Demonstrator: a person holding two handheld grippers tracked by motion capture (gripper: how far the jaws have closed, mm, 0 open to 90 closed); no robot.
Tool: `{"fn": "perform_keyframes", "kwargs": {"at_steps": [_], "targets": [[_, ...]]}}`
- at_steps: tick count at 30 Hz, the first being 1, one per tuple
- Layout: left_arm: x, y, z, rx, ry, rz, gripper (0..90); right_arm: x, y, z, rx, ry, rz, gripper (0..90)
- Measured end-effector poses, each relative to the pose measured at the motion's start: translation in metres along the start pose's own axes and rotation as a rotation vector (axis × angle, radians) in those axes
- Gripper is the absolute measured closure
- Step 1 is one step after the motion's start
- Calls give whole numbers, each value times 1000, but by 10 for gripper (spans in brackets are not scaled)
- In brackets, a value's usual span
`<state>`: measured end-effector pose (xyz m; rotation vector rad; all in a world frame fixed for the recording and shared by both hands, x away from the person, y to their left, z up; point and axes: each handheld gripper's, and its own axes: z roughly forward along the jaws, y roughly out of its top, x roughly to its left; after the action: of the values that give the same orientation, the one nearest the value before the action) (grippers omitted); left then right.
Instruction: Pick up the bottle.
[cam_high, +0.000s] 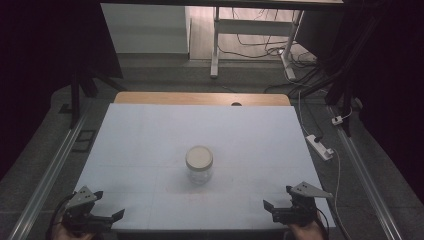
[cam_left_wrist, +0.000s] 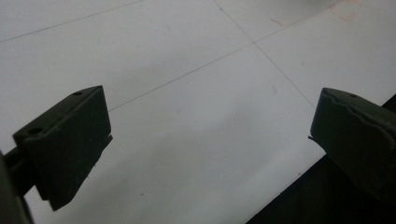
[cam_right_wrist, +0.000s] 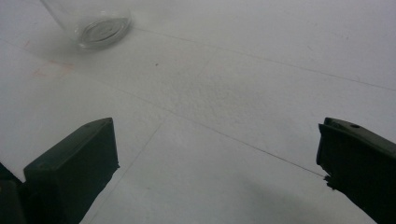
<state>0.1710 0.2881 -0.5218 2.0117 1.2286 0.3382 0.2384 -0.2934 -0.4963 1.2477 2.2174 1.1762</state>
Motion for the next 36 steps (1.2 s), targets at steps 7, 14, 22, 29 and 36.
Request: {"fn": "perform_keyframes", "kwargs": {"at_steps": [7, 14, 22, 29, 36], "targets": [[1, 0, 0, -1, -14, -6, 0, -1, 0, 1, 4, 19, 1, 0], [2, 0, 0, 4, -21, -4, 0, 0, 1, 2, 12, 26, -5, 0], [1, 1, 3, 29, -8, 0, 0, 0, 2, 3, 20, 26, -9, 0], [1, 2, 3, 27, -9, -6, 0, 1, 2, 4, 26, 27, -10, 0], [0, 9, 0, -19, -17, 21, 0, 0, 2, 4, 26, 30, -8, 0]]}}
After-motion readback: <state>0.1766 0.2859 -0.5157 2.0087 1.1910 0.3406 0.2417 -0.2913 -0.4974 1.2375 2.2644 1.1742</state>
